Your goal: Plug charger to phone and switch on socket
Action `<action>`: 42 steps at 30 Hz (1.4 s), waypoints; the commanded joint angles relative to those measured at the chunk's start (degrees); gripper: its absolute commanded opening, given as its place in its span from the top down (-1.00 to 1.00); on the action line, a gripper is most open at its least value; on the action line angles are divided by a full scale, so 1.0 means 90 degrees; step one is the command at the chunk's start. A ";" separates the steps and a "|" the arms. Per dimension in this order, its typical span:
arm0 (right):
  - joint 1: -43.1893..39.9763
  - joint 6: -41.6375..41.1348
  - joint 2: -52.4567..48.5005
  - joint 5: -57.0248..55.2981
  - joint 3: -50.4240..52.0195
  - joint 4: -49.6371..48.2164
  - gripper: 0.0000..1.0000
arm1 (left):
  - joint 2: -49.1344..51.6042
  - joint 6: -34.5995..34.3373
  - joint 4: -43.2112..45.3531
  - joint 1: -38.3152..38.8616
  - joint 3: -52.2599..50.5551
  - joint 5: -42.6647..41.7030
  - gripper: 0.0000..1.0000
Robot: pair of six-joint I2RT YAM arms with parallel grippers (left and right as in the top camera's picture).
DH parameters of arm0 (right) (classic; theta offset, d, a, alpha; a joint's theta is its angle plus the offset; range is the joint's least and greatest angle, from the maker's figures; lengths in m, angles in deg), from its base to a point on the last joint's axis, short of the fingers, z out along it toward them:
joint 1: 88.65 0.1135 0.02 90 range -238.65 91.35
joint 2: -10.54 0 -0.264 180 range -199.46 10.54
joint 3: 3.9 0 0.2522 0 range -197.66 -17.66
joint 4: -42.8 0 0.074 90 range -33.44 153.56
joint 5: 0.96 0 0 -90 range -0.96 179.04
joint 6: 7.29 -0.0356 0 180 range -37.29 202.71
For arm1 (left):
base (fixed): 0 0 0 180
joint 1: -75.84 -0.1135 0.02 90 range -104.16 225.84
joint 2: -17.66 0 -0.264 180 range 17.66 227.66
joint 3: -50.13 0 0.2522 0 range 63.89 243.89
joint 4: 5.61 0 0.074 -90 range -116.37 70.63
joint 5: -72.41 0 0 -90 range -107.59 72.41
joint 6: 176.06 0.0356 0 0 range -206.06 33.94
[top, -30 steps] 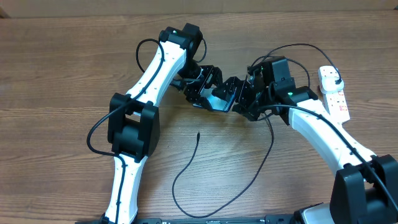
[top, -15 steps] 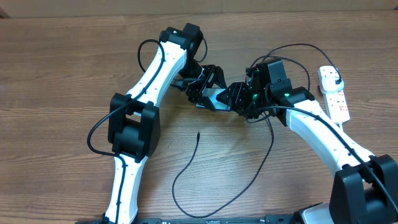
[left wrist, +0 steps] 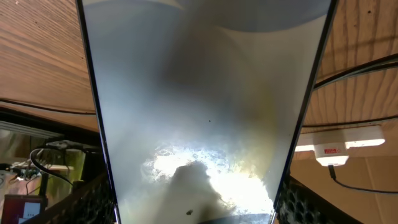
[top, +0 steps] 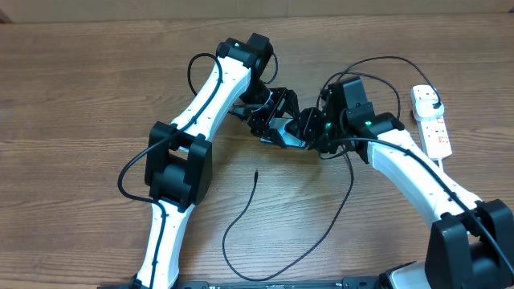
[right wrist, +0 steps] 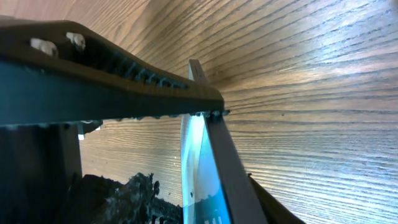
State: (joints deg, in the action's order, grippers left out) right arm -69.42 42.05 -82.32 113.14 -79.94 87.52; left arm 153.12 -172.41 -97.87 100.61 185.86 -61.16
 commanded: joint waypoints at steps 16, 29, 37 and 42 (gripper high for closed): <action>0.0078 0.0019 -0.0044 -0.0245 -0.0112 0.0012 0.57 | 0.0019 -0.0046 0.0090 0.0051 0.0180 -0.0277 0.92; 0.0078 0.0019 -0.0044 -0.0248 -0.0112 0.0027 0.74 | 0.0019 0.0121 0.0090 0.0049 0.0180 -0.0250 0.92; 0.0068 0.0017 -0.0044 -0.0245 -0.0112 0.0017 0.78 | 0.0019 0.0457 0.0117 0.0049 0.0180 -0.0085 -0.16; 0.0066 0.0017 -0.0044 -0.0243 -0.0112 0.0022 0.92 | 0.0019 0.0682 0.0192 0.0049 0.0180 0.0219 -1.00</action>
State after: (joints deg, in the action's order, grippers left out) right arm -69.03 41.65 -82.40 111.08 -79.92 88.04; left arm 153.12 -169.63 -96.58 100.61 185.88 -61.21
